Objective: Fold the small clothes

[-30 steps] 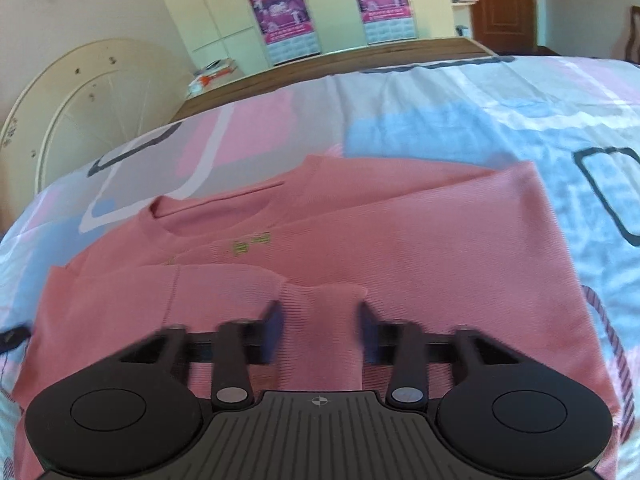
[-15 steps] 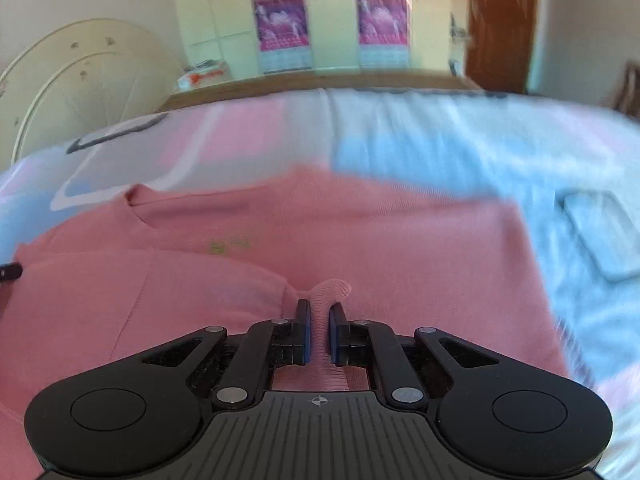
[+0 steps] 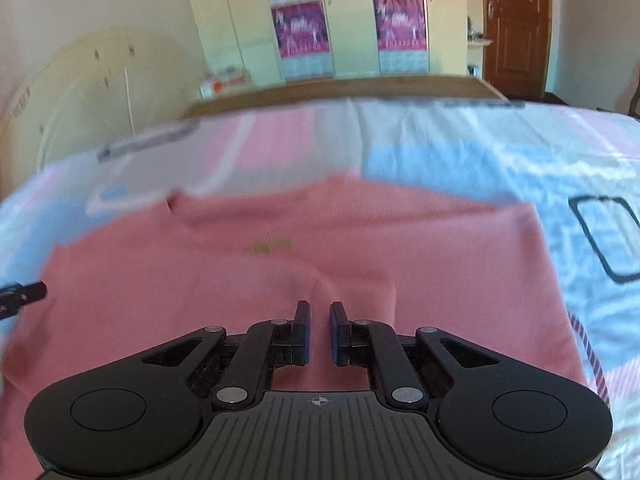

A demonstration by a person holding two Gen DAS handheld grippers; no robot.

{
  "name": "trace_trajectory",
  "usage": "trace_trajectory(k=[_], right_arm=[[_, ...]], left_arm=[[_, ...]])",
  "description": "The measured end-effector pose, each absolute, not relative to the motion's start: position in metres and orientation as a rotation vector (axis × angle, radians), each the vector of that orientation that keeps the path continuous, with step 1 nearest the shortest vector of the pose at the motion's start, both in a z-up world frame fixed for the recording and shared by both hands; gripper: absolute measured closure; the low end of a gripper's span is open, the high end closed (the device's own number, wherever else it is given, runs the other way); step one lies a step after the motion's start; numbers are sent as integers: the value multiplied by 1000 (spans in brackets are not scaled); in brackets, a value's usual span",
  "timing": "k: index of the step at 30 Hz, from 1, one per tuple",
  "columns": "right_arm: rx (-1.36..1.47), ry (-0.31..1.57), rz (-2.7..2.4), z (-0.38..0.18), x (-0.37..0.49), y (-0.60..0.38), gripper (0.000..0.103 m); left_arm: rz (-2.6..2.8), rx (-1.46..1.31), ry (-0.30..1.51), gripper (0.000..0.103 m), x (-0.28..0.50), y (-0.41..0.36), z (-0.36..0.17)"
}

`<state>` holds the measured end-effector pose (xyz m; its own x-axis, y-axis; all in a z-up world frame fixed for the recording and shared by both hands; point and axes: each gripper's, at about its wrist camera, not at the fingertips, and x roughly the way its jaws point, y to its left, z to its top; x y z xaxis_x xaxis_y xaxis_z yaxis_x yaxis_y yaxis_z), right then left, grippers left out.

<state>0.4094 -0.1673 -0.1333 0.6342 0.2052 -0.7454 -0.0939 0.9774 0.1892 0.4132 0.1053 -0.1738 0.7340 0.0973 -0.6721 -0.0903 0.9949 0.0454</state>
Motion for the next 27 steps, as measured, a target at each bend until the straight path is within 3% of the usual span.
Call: trace_trajectory(k=[10, 17, 21, 27], right_arm=[[95, 845, 212, -117, 388, -161, 94], [20, 899, 231, -137, 370, -151, 93], [61, 886, 233, -128, 360, -163, 81], [68, 864, 298, -108, 329, -163, 80]], left_arm=[[116, 22, 798, 41, 406, 92, -172], [36, 48, 797, 38, 382, 54, -161], [8, 42, 803, 37, 364, 37, -158], [-22, 47, 812, 35, 343, 12, -156]])
